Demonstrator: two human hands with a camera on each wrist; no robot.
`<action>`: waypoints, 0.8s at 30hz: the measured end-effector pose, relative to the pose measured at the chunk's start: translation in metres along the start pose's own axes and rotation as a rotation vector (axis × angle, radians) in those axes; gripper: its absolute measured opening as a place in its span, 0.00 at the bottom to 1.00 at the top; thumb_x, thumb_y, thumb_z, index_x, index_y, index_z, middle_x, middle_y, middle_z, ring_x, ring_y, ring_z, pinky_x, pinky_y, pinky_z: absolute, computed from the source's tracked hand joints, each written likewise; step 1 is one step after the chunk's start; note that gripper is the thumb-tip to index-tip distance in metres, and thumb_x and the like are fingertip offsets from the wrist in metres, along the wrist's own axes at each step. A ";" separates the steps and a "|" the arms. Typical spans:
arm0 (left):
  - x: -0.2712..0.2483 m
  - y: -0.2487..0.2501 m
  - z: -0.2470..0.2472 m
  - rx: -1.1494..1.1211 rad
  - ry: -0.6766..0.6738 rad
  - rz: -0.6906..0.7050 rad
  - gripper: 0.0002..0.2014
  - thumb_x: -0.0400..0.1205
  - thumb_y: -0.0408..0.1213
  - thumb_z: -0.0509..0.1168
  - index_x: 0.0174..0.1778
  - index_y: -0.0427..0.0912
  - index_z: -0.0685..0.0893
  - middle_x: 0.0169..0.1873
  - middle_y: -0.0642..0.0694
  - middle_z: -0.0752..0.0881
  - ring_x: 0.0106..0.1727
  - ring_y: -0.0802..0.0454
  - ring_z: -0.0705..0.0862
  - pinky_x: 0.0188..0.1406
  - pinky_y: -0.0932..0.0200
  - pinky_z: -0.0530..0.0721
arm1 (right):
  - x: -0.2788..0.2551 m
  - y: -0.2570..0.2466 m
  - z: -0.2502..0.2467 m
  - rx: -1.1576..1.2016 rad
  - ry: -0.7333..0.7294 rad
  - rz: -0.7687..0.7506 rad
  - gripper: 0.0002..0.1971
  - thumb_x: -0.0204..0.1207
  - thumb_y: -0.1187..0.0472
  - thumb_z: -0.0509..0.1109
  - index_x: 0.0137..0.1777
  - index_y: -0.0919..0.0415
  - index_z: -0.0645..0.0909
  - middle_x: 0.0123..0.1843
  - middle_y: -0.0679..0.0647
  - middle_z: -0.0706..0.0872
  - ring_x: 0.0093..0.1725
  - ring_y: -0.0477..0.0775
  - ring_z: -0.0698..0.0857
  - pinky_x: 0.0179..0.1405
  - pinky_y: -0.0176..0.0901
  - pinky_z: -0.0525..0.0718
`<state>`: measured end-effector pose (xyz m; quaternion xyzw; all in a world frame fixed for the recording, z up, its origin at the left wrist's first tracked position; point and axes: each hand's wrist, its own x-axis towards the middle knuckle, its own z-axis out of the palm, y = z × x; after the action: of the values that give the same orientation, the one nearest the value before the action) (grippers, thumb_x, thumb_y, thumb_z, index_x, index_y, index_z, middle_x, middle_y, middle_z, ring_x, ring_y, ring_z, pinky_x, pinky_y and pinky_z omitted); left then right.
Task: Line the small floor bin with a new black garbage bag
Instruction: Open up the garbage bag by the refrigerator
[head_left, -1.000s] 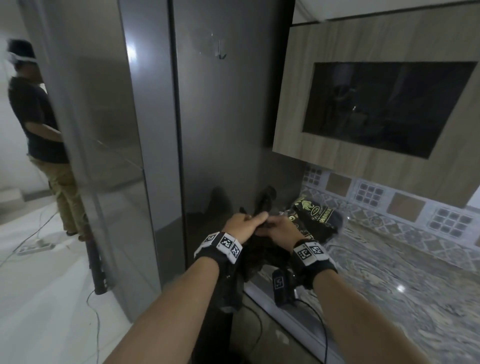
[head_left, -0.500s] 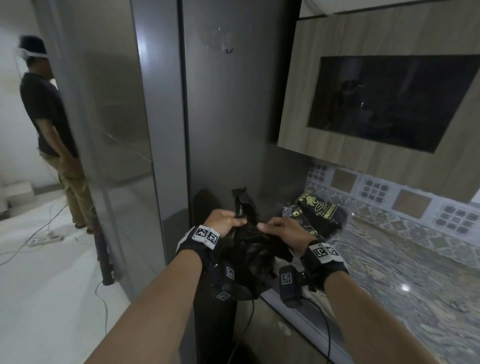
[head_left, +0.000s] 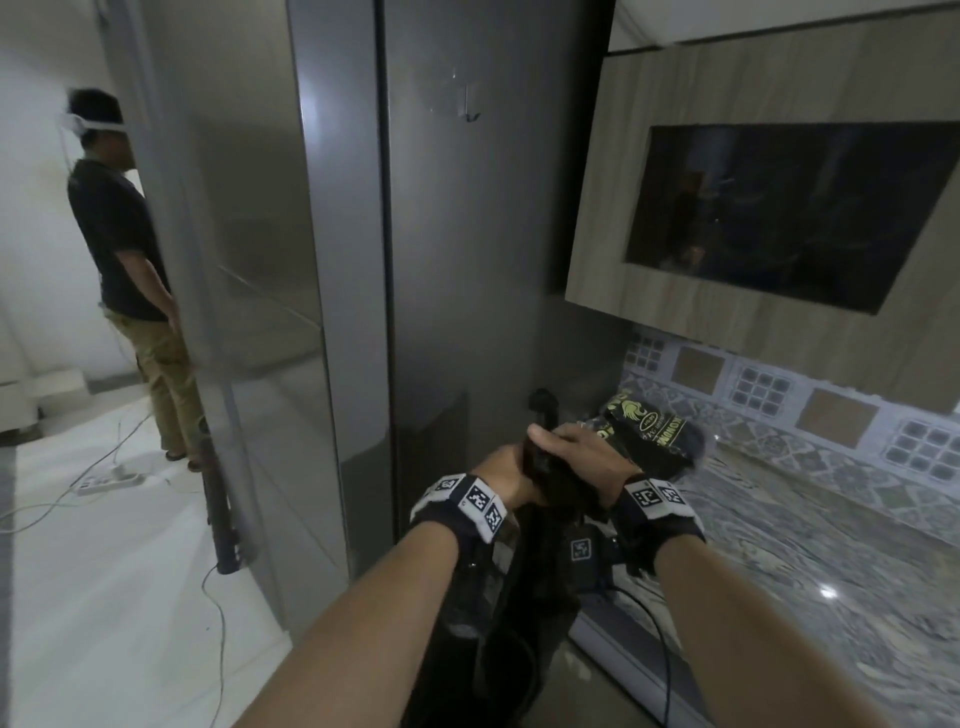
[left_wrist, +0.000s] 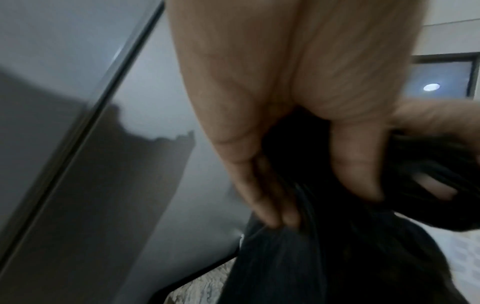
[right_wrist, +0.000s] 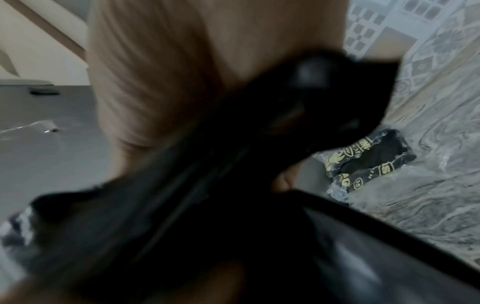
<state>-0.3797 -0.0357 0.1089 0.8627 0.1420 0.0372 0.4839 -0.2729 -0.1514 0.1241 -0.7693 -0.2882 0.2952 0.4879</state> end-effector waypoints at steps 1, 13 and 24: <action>0.004 0.000 -0.001 -0.013 0.098 0.013 0.23 0.63 0.44 0.72 0.56 0.49 0.86 0.52 0.43 0.91 0.55 0.44 0.88 0.60 0.45 0.86 | -0.003 -0.004 0.004 0.008 -0.020 -0.027 0.26 0.58 0.33 0.79 0.49 0.50 0.85 0.52 0.61 0.90 0.50 0.58 0.90 0.56 0.59 0.87; -0.007 -0.038 -0.049 -0.302 0.193 -0.045 0.14 0.64 0.37 0.82 0.45 0.43 0.91 0.44 0.46 0.93 0.46 0.52 0.91 0.57 0.56 0.85 | -0.006 -0.005 -0.030 -0.299 0.183 -0.106 0.19 0.64 0.74 0.73 0.54 0.56 0.85 0.51 0.62 0.90 0.54 0.63 0.88 0.58 0.54 0.86; -0.018 -0.030 -0.075 0.262 0.139 0.035 0.06 0.71 0.38 0.73 0.43 0.49 0.89 0.45 0.47 0.91 0.53 0.50 0.88 0.55 0.60 0.83 | -0.008 0.006 -0.034 -0.411 0.180 -0.243 0.32 0.70 0.80 0.52 0.55 0.47 0.87 0.58 0.51 0.86 0.62 0.53 0.83 0.63 0.39 0.79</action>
<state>-0.4187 0.0359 0.1250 0.9162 0.1638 0.0864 0.3553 -0.2525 -0.1795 0.1314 -0.8352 -0.3878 0.0997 0.3770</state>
